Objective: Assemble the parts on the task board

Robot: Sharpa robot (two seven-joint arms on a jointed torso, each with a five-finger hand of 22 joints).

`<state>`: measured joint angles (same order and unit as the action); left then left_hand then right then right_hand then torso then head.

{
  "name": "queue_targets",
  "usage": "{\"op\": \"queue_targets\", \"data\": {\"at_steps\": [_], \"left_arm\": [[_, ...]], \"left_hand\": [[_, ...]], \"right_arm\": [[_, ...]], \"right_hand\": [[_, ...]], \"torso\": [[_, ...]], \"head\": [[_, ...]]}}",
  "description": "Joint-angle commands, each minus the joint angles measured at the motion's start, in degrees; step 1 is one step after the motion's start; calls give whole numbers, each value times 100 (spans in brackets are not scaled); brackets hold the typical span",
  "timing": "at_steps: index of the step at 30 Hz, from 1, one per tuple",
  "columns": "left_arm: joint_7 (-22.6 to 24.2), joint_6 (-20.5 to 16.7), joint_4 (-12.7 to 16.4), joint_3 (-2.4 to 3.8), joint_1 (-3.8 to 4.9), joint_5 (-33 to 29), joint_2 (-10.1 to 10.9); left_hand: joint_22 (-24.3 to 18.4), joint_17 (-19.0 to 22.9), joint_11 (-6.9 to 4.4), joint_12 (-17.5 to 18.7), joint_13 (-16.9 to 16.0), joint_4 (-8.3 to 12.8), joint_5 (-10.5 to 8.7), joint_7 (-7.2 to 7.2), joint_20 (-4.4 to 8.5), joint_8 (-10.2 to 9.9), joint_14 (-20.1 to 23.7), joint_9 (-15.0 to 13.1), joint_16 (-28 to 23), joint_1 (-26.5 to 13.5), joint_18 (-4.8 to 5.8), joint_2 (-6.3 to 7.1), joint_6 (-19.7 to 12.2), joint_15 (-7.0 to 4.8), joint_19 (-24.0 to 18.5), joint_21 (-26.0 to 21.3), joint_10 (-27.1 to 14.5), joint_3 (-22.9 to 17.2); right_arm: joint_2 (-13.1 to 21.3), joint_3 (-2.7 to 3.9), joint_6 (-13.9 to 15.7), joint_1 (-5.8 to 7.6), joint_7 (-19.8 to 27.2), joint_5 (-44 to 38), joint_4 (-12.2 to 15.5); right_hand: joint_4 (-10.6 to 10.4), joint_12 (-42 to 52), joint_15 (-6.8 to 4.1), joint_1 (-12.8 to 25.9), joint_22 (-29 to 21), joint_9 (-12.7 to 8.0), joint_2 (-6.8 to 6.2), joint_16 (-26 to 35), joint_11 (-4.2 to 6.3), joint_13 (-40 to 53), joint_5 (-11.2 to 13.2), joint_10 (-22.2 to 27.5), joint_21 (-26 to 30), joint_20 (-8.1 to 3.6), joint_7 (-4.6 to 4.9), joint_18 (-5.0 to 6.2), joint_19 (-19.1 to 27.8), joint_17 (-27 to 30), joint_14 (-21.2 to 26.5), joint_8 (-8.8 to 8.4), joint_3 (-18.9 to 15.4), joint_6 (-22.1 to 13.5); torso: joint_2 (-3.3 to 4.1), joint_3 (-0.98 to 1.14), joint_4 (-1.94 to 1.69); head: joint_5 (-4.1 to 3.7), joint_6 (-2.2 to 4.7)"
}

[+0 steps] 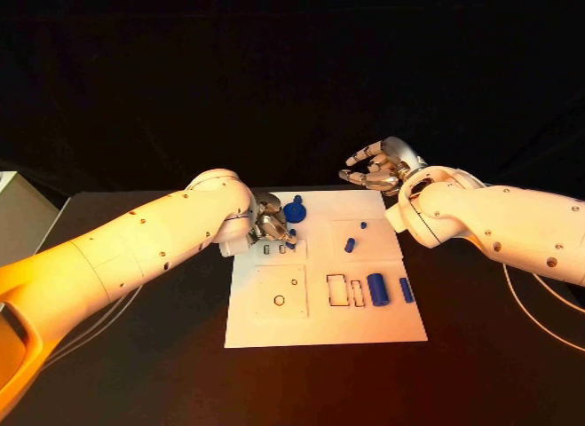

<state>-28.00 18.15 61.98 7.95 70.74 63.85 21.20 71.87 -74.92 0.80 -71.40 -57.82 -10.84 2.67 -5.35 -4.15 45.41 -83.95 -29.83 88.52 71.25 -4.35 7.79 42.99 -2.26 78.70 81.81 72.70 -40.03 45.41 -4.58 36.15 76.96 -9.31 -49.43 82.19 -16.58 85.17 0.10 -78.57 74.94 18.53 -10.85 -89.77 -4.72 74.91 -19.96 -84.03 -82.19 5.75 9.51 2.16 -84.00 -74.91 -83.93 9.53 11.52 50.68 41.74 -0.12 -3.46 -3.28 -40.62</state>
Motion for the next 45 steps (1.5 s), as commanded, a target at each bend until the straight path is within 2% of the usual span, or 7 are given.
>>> {"op": "queue_targets", "data": {"at_steps": [1,8,12,15,25,41,45], "left_arm": [[116,-287,28,1,3,-264,24],[122,-419,132,2,-1,-426,146],[101,-530,236,2,-4,-662,251],[66,-624,306,0,-10,-879,341],[34,-1081,674,-83,-53,-1157,720],[28,-1614,916,-149,-188,-636,795],[25,-1630,893,-219,-210,-497,758]], "left_hand": [[11,-1252,-33,12,-12,336,41,52,53,128,-515,-442,7,58,39,-11,-22,-47,11,17,42,-425],[37,-1279,-33,24,-37,609,116,45,59,249,-526,-725,20,-50,44,48,-68,-55,28,28,113,-855],[85,-1311,-45,10,-87,751,648,56,69,298,-540,-920,37,-247,53,141,-11,-69,62,51,196,-1039],[78,-1326,-64,-7,-131,825,979,73,83,301,-546,-1014,45,-355,50,184,42,-85,60,48,248,-1078],[71,-1305,-121,-33,-218,979,1641,131,133,275,-540,-1182,29,-551,47,282,208,-139,66,44,364,-1123],[62,-1296,-131,-21,-205,1000,1732,141,142,271,-538,-1206,24,-571,45,290,238,-149,63,40,374,-1135],[62,-1296,-131,-21,-205,1000,1732,141,142,271,-538,-1206,24,-571,45,290,238,-149,63,40,374,-1135]], "right_arm": [[-3,2,-114,-3,-26,-71,-7],[14,1,-137,-4,-44,-72,-8],[31,1,-145,-5,-52,-73,-10],[42,0,-148,-6,-54,-73,-11],[95,-2,-148,-9,-55,-73,-17],[96,-6,-151,-20,-51,-76,-27],[93,-6,-149,-20,-51,-77,-28]], "right_hand": [[4,40,6,59,753,-2,19,-20,0,1074,-26,-121,20,-8,13,-12,-343,-1500,-605,3,50,-28],[4,40,6,59,753,-2,19,-20,0,1074,-26,-121,20,-8,13,-12,-343,-1500,-605,3,50,-28],[3,36,6,66,750,-2,21,-18,0,1069,-29,-117,24,-8,12,-10,-342,-1496,-604,4,55,-27],[3,36,6,66,750,-2,21,-18,0,1069,-29,-117,24,-8,12,-10,-342,-1496,-604,4,55,-27],[3,36,6,66,750,-2,21,-18,0,1069,-29,-117,24,-8,12,-10,-342,-1496,-604,4,55,-27],[3,36,6,66,750,-2,21,-18,0,1069,-29,-117,24,-8,12,-10,-342,-1496,-604,4,55,-27],[3,36,6,66,750,-2,21,-18,0,1069,-29,-117,24,-8,12,-10,-342,-1496,-604,4,55,-27]], "torso": [[0,0,1],[-3,2,-11],[-9,0,-17],[-12,6,-18],[-23,1,-32],[-15,2,-28],[-12,2,-27]], "head": [[-3,0],[-6,5],[41,-5],[4,-6],[6,-6],[50,-50],[54,-57]]}}
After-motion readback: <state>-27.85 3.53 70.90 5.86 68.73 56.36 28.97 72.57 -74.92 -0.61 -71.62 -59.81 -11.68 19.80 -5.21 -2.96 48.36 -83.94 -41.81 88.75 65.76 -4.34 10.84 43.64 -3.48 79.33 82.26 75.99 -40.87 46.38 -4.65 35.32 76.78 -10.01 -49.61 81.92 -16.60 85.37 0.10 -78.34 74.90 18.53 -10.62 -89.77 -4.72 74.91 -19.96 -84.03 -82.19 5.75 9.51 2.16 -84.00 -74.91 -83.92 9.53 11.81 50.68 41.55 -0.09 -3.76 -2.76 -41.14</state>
